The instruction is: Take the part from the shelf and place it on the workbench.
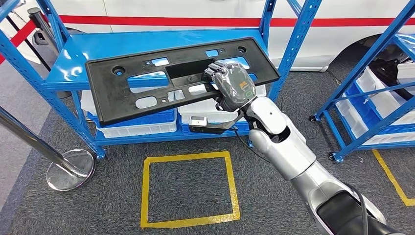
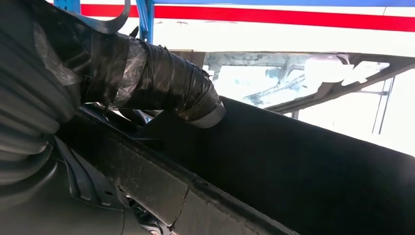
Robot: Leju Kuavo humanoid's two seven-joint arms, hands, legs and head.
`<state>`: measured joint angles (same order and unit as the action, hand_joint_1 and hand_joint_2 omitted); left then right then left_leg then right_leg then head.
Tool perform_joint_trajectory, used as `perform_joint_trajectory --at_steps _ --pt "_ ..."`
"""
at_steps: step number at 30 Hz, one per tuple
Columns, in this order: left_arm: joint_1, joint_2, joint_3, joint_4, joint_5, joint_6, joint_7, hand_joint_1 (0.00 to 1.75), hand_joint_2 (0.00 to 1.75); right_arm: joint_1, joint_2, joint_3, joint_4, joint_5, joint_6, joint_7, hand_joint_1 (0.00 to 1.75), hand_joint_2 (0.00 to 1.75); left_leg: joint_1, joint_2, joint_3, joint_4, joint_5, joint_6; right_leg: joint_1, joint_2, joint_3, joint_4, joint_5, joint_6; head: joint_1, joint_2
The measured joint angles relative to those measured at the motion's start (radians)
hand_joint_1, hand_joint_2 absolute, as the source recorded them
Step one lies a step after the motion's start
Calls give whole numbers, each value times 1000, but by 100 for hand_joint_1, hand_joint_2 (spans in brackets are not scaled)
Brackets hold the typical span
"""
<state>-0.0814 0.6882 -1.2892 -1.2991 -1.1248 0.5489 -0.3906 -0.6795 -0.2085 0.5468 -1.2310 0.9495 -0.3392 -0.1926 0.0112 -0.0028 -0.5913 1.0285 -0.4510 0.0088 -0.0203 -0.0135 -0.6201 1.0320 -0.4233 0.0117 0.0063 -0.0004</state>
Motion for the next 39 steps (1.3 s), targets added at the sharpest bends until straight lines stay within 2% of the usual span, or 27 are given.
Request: perform_joint_trajectory --at_steps 2,3,5,8,9,11,15,20,25,39 --pt "-27 4 11 9 24 -92 -95 0 175 1 0 3 0 2 -3 -9 175 175 0 -1 -1 0 1 0 0 -2 -1 0 0 0 0 0" --pt "-54 4 8 19 58 -174 -161 0 175 3 0 4 1 3 -7 -18 175 175 0 -2 -2 0 2 0 0 -3 -1 0 0 0 0 0" --pt "-127 0 -36 42 158 -414 -265 0 175 9 2 5 6 3 -24 -49 175 175 0 -4 -3 0 3 0 0 -4 -2 0 1 2 0 0" --pt "-240 -38 -128 68 218 -799 -302 0 175 16 13 10 30 1 -64 -99 175 175 -1 -3 -4 0 4 0 -1 -3 -4 0 3 3 0 0" --pt "-271 -60 -141 87 213 -881 -305 0 175 16 19 13 43 -1 -76 -113 175 175 -1 -3 -5 0 5 0 -1 -3 -5 0 4 3 0 0" --pt "-324 -91 -148 160 241 -957 -306 0 175 10 35 20 74 -21 -89 -152 175 175 0 -3 -8 0 7 0 -1 -2 -7 1 6 3 0 0" --pt "-380 -69 -149 302 297 -949 -306 0 175 -12 59 38 115 -78 -89 -230 175 175 0 5 -10 0 9 -1 0 5 -12 2 10 2 0 0" --pt "-383 -35 -149 398 284 -920 -306 0 175 -21 68 52 142 -88 -88 -233 175 175 0 4 -11 0 10 -2 1 4 -15 3 9 2 0 0" --pt "-365 -39 -149 493 238 -827 -307 0 175 -24 67 62 151 -95 -78 -227 175 175 0 6 -12 0 10 -2 0 7 -16 3 10 2 0 0" --pt "-356 -44 -150 573 294 -836 -307 0 175 -42 62 85 156 -109 -72 -209 175 175 0 7 -13 0 10 -2 0 7 -17 3 10 2 0 0"
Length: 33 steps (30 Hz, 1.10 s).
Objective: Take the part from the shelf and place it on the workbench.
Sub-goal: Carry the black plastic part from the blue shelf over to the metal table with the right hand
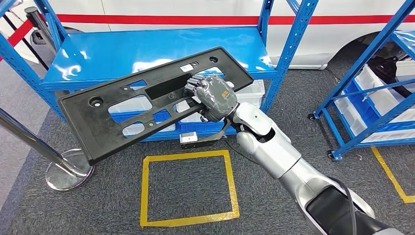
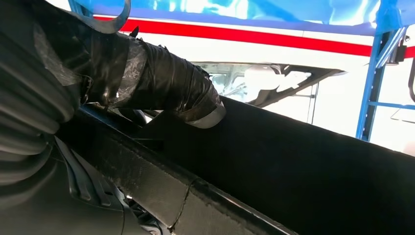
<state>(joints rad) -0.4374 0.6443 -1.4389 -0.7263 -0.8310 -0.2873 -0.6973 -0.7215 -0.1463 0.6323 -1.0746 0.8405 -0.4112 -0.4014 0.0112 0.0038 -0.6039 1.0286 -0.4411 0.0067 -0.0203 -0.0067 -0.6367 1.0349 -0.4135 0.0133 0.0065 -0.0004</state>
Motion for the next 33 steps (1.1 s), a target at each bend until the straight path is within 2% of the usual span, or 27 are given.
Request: perform_joint_trajectory --at_steps 7,10,11,13,14,16,17,18,19,21,23,25,27,28,29,30,31,32,33 --pt "1 0 0 6 -25 19 0 0 175 -2 -13 4 0 -3 1 7 175 175 -2 0 -1 2 -1 1 -1 0 1 -2 1 1 0 0" --pt "0 3 0 14 -35 32 0 0 175 -4 -16 6 0 -3 1 8 175 175 -6 -1 -3 5 2 10 -6 0 2 -9 9 11 0 0" --pt "0 3 0 18 -38 37 0 0 175 -5 -17 6 0 -3 1 9 175 175 -1 0 -1 -3 8 14 -7 0 2 -9 8 14 0 0" --pt "-1 2 0 25 -43 49 0 0 175 -7 -21 7 0 -3 1 11 175 175 5 3 2 -21 25 24 -4 2 -11 17 -23 16 0 0" --pt "-2 1 0 30 -46 54 0 0 175 -8 -23 7 0 -3 1 11 175 175 8 4 1 -29 31 27 -3 3 -28 60 -58 15 0 0" --pt "-1 -1 0 39 -49 61 -1 0 175 -7 -28 9 1 -3 1 11 175 175 6 1 -9 -29 38 30 -2 5 -74 189 -136 12 0 0" --pt "-1 -1 0 43 -49 64 -1 0 175 -5 -29 10 2 -3 1 11 175 175 6 -2 -16 -26 40 28 -2 6 -92 246 -160 11 0 0" --pt "-1 -2 0 47 -49 65 -1 0 175 -3 -31 12 3 -3 1 11 175 175 6 -7 -23 -22 42 26 -3 6 -94 270 -164 11 0 0" --pt "-1 -3 0 51 -49 67 -1 0 175 -2 -32 14 4 -3 1 11 175 175 7 -13 -30 -16 45 24 -4 6 -78 258 -151 10 0 0" --pt "-1 -6 0 56 -49 69 -1 0 175 -3 -35 18 5 -3 1 11 175 175 9 -28 -45 -5 48 17 -5 18 -3 140 -105 5 0 0" --pt "-1 -8 0 60 -49 70 -1 0 175 -6 -38 19 5 -3 1 11 175 175 9 -43 -58 3 55 5 -3 39 54 43 -80 -1 0 0" --pt "-2 -10 0 64 -49 69 -1 0 175 -8 -40 19 5 -3 1 11 175 175 10 -59 -66 1 68 -14 3 43 60 25 -74 -5 0 0" --pt "1 -9 0 69 -49 69 -1 0 175 -11 -40 20 5 -3 1 11 175 175 12 -67 -74 -2 74 -30 2 25 54 15 -62 -19 0 0" --pt "1 -9 0 71 -49 67 -2 0 175 -13 -40 20 5 -3 2 11 175 175 13 -59 -82 10 58 -36 0 15 50 9 -52 -29 0 0" --pt "0 -8 0 72 -49 66 -2 0 175 -14 -40 20 5 -3 2 11 175 175 14 -46 -95 41 26 -40 -1 5 44 2 -42 -38 0 0" --pt "-2 -10 0 73 -49 64 -1 0 175 -15 -39 20 5 -3 2 11 175 175 15 -30 -114 92 -18 -44 0 -4 37 0 -33 -45 0 0" --pt "-4 -11 0 73 -49 62 -1 0 175 -16 -39 20 5 -3 3 11 175 175 16 -19 -133 157 -62 -48 2 -13 27 0 -25 -49 0 0" --pt "-4 -12 0 74 -49 62 -1 0 175 -16 -39 20 5 -3 4 11 175 175 17 -14 -148 219 -92 -52 5 -22 17 2 -19 -50 0 0" --pt "-3 -14 0 74 -49 61 -1 0 175 -15 -39 20 5 -3 4 11 175 175 18 -12 -153 262 -103 -55 6 -31 6 4 -12 -50 0 0"
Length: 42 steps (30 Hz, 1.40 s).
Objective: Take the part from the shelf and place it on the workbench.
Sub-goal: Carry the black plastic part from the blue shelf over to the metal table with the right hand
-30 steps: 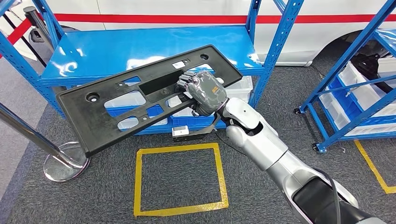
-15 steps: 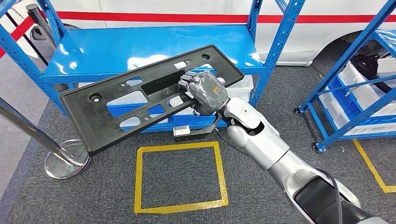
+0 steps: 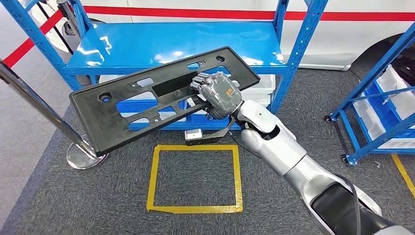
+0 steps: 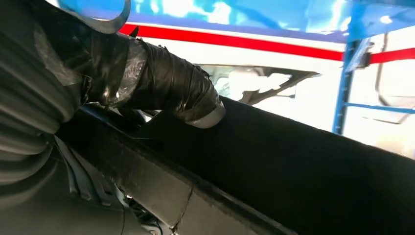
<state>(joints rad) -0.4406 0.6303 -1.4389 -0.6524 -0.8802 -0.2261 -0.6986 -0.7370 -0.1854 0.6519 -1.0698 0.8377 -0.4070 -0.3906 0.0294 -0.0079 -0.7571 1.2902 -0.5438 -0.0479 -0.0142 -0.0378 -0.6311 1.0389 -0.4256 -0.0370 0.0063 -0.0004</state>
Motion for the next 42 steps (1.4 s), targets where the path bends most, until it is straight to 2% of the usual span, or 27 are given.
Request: perform_joint_trajectory --at_steps 1,2,4,6,7,9,10,12,14,15,16,17,19,21,22,24,25,26,28,30,31,33,35,37,39,40,42 --pt "0 -1 0 0 0 0 0 0 175 0 0 0 0 0 0 0 175 175 1 2 10 11 9 -2 1 -10 -11 3 6 1 0 0" --pt "0 -2 0 0 0 0 0 0 175 0 0 0 0 0 1 0 175 175 1 6 39 -14 33 -3 1 -19 -22 7 11 3 0 0" --pt "-3 -3 0 0 0 0 0 0 175 -1 0 0 0 0 0 0 175 175 -3 33 136 -140 65 -2 3 -37 -38 16 19 10 0 0" --pt "-6 -2 0 2 0 0 0 0 175 -2 -1 0 -1 0 0 0 175 175 -13 55 196 -239 64 12 5 -55 -44 19 29 21 0 0" --pt "-7 -2 0 3 0 0 0 0 175 -3 -1 0 -1 0 0 0 175 175 -18 54 201 -257 61 22 6 -64 -45 17 35 27 0 0" --pt "-7 -3 0 4 0 -1 -1 0 175 -3 -1 0 -1 0 1 0 175 175 -18 37 189 -264 79 43 6 -74 -46 13 45 39 0 0" --pt "-7 -3 0 5 1 -2 -1 0 175 -4 -1 0 0 0 1 0 175 175 -16 30 182 -268 91 52 5 -62 -51 19 34 45 1 0" --pt "-9 -4 0 6 1 -5 -1 0 175 -4 -3 1 0 -1 3 0 175 175 -12 16 162 -275 116 69 2 -12 -77 88 -41 52 2 0" --pt "-11 -6 0 6 1 -7 0 0 175 -3 -5 1 1 -1 6 0 175 175 -16 -3 133 -275 138 78 3 26 -110 216 -134 51 2 0" --pt "-11 -8 0 7 1 -7 0 0 175 -2 -5 2 1 -2 7 0 175 175 -18 -15 118 -274 149 79 4 33 -117 266 -156 49 2 0" --pt "-11 -10 0 7 -1 -7 0 0 175 -2 -5 2 2 -2 8 0 175 175 -21 -27 103 -272 159 79 6 35 -109 286 -156 45 1 0" --pt "-11 -12 0 9 -5 -6 0 0 175 -1 -5 3 2 -2 9 1 175 175 -23 -39 90 -271 170 79 9 38 -84 272 -138 39 2 0" --pt "-11 -16 0 13 -17 -3 0 0 175 -4 -5 4 2 -3 9 1 175 175 -26 -63 67 -270 189 78 17 66 3 157 -96 14 1 0" --pt "-13 -23 0 20 -30 3 0 0 175 -8 -6 5 2 -4 10 2 175 175 -23 -85 52 -273 210 72 20 107 77 37 -88 -3 0 0" --pt "-14 -26 0 23 -35 5 0 0 175 -11 -7 5 2 -4 10 2 175 175 -18 -96 48 -278 221 65 22 119 92 6 -90 -7 1 0" --pt "-13 -31 0 30 -42 7 0 0 175 -14 -7 6 2 -4 10 2 175 175 -12 -116 45 -294 243 50 23 102 96 -15 -70 -5 3 0" --pt "-13 -32 0 33 -44 8 -1 0 175 -17 -7 6 2 -4 10 3 175 175 -13 -104 40 -297 240 45 21 87 95 -30 -57 -9 4 0" --pt "-14 -34 0 35 -44 8 -1 0 175 -20 -7 7 2 -4 10 3 175 175 -15 -82 31 -284 221 41 18 72 95 -44 -43 -13 4 0" --pt "-19 -39 0 40 -44 8 0 0 175 -24 -7 7 2 -4 9 3 175 175 -12 -23 1 -196 138 30 14 41 85 -60 -21 -16 3 0" --pt "-21 -43 0 45 -46 10 1 0 175 -27 -8 7 2 -4 9 3 175 175 0 -3 -28 -71 74 13 11 14 65 -55 -9 -11 3 0" --pt "-21 -44 0 48 -49 14 1 0 175 -27 -8 7 2 -3 9 3 175 175 7 0 -31 -30 71 4 9 1 54 -50 -5 -7 3 0" --pt "-20 -46 0 54 -61 28 1 0 175 -28 -8 8 2 2 8 5 175 175 19 9 12 -47 114 -12 4 -27 28 -33 0 1 3 0" --pt "-20 -45 0 62 -80 51 1 0 175 -30 -6 11 -1 11 6 14 175 175 19 39 99 -164 129 -25 0 -53 4 -10 1 12 3 0" --pt "-17 -42 0 70 -99 75 1 0 175 -30 -3 16 -7 23 4 25 175 175 7 59 145 -246 112 -16 2 -74 -11 3 4 27 4 0" --pt "-8 -39 0 84 -124 102 1 0 175 -27 3 26 -9 32 2 37 175 175 -3 45 140 -258 117 10 1 -90 -16 5 12 40 5 0" --pt "-3 -39 0 94 -139 117 0 0 175 -24 7 32 -9 37 2 43 175 175 -4 36 135 -262 124 21 -3 -81 -19 8 7 47 5 0" --pt "1 -41 0 114 -168 146 0 0 175 -19 13 45 -8 46 0 52 175 175 -3 20 122 -267 140 47 -9 -30 -37 53 -47 53 6 0"
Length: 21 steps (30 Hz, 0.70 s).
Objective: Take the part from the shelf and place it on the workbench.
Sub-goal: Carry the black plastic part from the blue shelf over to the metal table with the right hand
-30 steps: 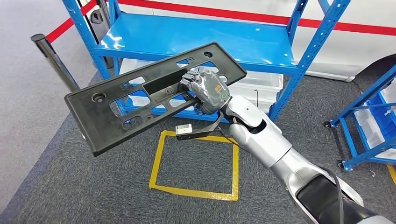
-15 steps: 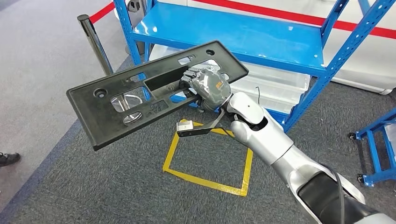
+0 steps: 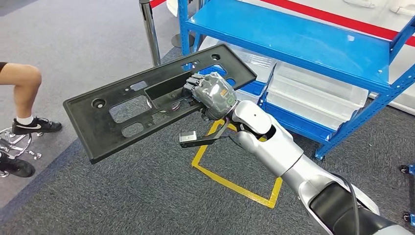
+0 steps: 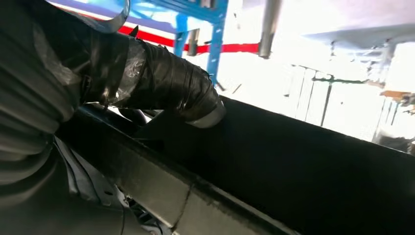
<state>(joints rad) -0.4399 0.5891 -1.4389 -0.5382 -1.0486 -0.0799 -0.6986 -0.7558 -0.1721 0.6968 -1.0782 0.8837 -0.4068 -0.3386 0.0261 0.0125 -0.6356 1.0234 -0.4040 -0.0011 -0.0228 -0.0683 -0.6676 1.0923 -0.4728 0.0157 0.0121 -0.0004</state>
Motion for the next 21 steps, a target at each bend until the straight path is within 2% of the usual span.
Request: perform_joint_trajectory --at_steps 1,2,3,4,5,6,7,9,10,11,12,13,14,15,17,18,19,20,21 --pt "0 -2 0 8 -12 11 0 0 175 1 3 5 0 4 -1 4 175 175 -1 -8 -8 -1 8 9 0 32 -16 52 -46 -1 0 0" --pt "-1 -5 0 16 -21 21 0 0 175 2 6 10 0 8 -2 8 175 175 -3 -18 -18 -1 15 17 3 52 -35 118 -93 -5 0 0" --pt "0 -8 0 23 -29 29 0 0 175 3 9 14 1 11 -3 11 175 175 -6 -29 -27 0 23 21 6 61 -50 182 -127 -9 0 0" --pt "0 -12 0 29 -33 34 0 0 175 4 11 19 1 13 -3 14 175 175 -9 -42 -38 0 32 22 10 65 -54 224 -142 -14 0 0" --pt "1 -15 0 34 -37 37 0 0 175 4 13 23 2 14 -4 15 175 175 -11 -56 -48 1 41 23 13 67 -43 232 -138 -19 0 0" --pt "2 -17 0 38 -38 38 0 0 175 5 16 28 2 15 -4 16 175 175 -12 -71 -58 2 50 22 15 71 -13 202 -116 -26 0 0" --pt "3 -19 0 42 -40 39 0 0 175 5 18 31 2 16 -4 17 175 175 -12 -85 -68 3 58 20 17 81 30 141 -88 -34 0 0" --pt "3 -22 0 47 -41 40 0 0 175 3 21 35 2 16 -5 18 175 175 -12 -109 -84 3 77 13 18 125 109 11 -63 -44 0 0" --pt "3 -22 0 50 -41 40 0 0 175 3 22 36 1 16 -5 19 175 175 -10 -120 -89 0 87 7 18 142 129 -27 -60 -45 0 0" --pt "5 -23 0 53 -41 41 0 0 175 3 24 38 1 16 -6 19 175 175 -8 -132 -93 -6 100 0 19 149 134 -44 -61 -43 1 0" --pt "8 -22 0 56 -41 41 0 0 175 2 27 40 1 16 -6 19 175 175 -7 -145 -94 -15 113 -7 20 140 133 -50 -52 -40 2 0" --pt "12 -21 0 58 -41 41 0 0 175 0 30 43 1 16 -6 19 175 175 -6 -148 -96 -22 120 -14 19 125 130 -56 -42 -42 2 0" --pt "14 -20 0 60 -41 41 -1 0 175 -2 35 44 1 16 -6 19 175 175 -8 -132 -102 -18 110 -20 17 110 127 -64 -31 -46 3 0" --pt "15 -20 0 61 -41 41 -1 0 175 -4 38 45 0 16 -7 19 175 175 -9 -104 -112 3 81 -25 15 94 121 -72 -19 -52 2 0" --pt "12 -22 0 62 -41 41 0 0 175 -7 43 46 0 16 -7 19 175 175 -7 -38 -145 109 -19 -37 15 65 101 -78 5 -61 2 0" --pt "12 -24 0 63 -41 41 1 0 175 -9 43 47 0 16 -7 19 175 175 -2 -25 -161 180 -62 -44 17 50 88 -77 15 -61 2 0" --pt "12 -26 0 63 -43 42 1 0 175 -9 44 47 0 17 -7 20 175 175 3 -19 -170 244 -82 -50 17 35 74 -75 24 -61 2 0" --pt "12 -29 0 64 -48 44 1 0 175 -10 44 48 0 18 -7 21 175 175 8 -18 -168 285 -77 -56 18 19 58 -73 33 -59 2 0" --pt "12 -32 0 65 -54 44 1 0 175 -11 45 49 0 21 -7 22 175 175 13 -16 -149 294 -53 -62 18 4 42 -69 42 -57 1 0"
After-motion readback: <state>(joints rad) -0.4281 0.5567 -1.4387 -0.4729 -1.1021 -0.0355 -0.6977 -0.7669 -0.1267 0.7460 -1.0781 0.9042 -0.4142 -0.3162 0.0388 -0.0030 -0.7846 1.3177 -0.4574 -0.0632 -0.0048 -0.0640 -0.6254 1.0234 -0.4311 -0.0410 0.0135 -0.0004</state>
